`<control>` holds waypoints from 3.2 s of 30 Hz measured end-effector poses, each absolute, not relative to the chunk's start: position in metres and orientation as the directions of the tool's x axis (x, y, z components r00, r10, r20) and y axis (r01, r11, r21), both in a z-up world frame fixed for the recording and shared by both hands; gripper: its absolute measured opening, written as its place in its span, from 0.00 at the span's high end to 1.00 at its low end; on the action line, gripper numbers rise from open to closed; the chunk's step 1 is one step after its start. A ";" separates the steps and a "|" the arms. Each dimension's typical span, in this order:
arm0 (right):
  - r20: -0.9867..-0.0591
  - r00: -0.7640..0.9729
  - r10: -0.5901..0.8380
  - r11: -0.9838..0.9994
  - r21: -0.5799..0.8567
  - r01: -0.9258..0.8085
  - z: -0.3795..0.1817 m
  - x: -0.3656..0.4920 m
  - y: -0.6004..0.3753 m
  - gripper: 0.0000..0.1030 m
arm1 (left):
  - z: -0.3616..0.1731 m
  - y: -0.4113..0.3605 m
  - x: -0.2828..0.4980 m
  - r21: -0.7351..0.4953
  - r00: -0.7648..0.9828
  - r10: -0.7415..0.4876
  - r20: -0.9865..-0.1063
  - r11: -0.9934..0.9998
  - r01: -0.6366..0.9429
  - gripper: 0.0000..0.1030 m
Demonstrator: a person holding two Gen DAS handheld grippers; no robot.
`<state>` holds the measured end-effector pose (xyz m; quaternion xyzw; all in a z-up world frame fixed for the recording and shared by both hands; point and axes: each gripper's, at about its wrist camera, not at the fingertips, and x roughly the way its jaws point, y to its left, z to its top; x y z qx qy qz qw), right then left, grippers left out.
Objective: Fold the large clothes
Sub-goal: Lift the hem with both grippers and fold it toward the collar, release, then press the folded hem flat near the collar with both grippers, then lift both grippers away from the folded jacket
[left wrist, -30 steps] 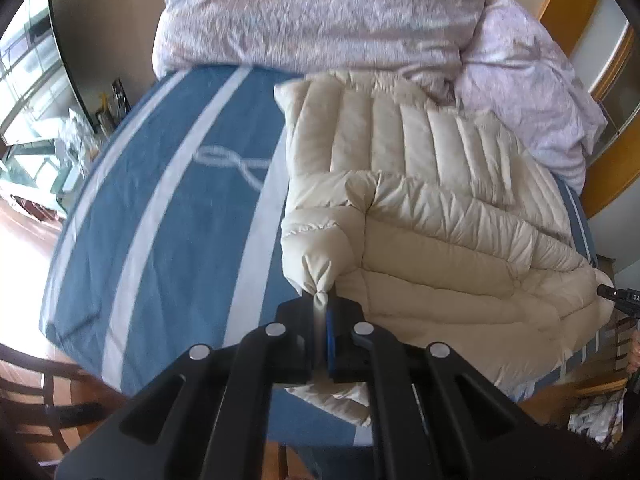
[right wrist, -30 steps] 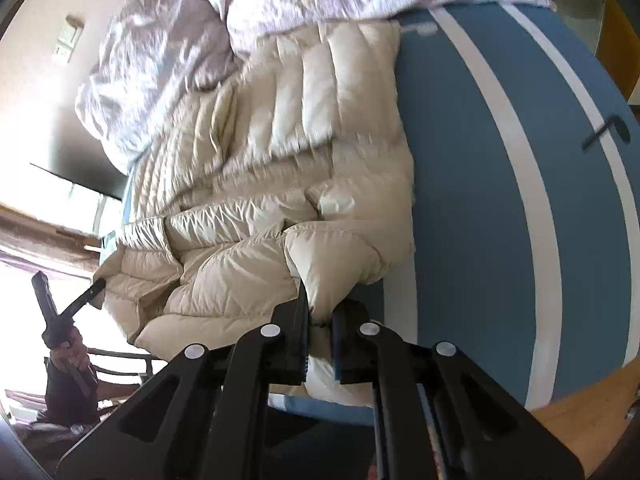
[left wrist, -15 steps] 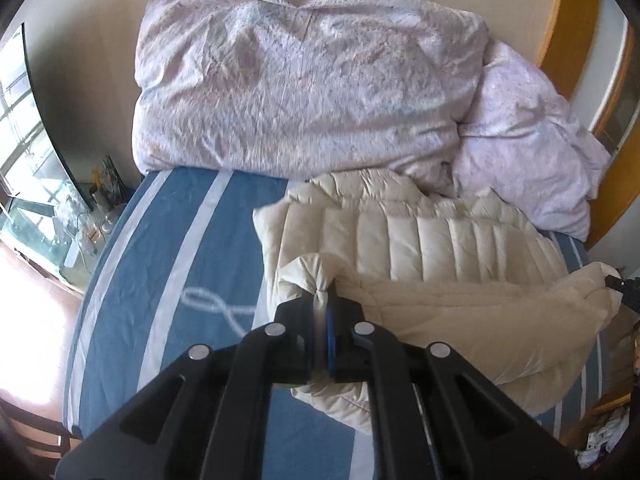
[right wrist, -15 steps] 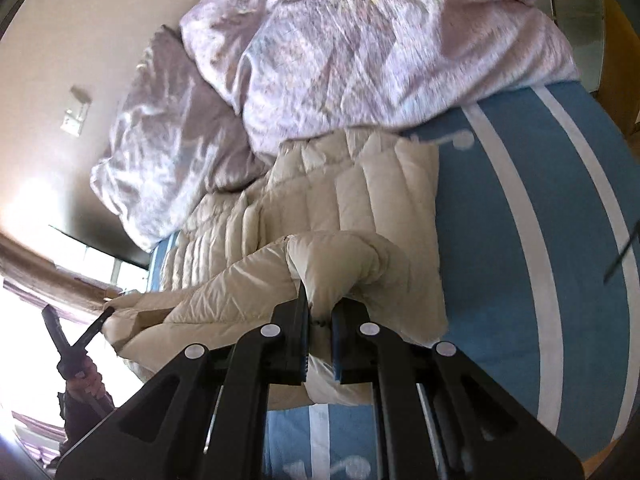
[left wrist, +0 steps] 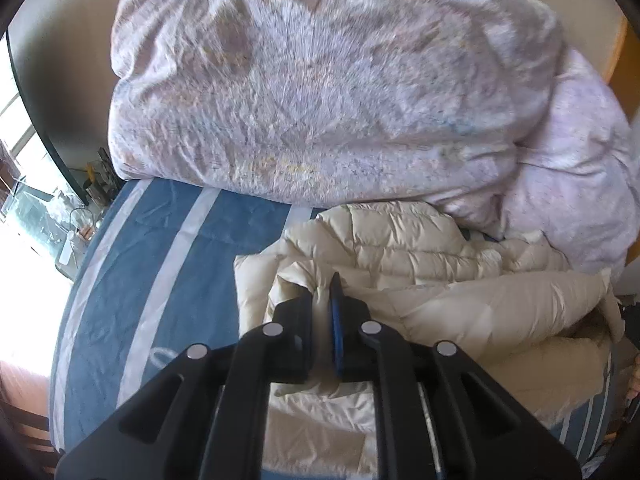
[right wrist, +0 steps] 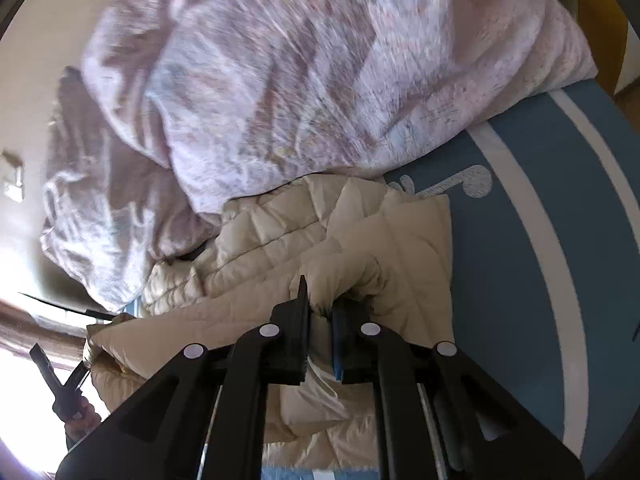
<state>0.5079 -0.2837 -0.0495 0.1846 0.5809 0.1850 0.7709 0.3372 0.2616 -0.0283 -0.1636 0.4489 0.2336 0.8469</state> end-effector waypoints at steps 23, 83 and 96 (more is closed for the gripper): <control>-0.765 0.357 0.537 0.836 0.540 -0.099 -0.026 0.554 -0.288 0.32 | -0.035 0.309 0.391 -0.091 0.482 0.283 -0.829 0.782 -0.616 0.31; -0.820 0.558 0.125 0.981 0.018 -0.194 -0.149 0.543 -0.135 0.16 | -0.167 0.287 0.435 0.013 0.448 0.350 -0.823 0.800 -0.600 0.02; -0.819 0.559 0.126 0.983 0.026 -0.183 -0.149 0.547 -0.134 0.14 | -0.167 0.291 0.436 0.010 0.447 0.346 -0.824 0.800 -0.600 0.02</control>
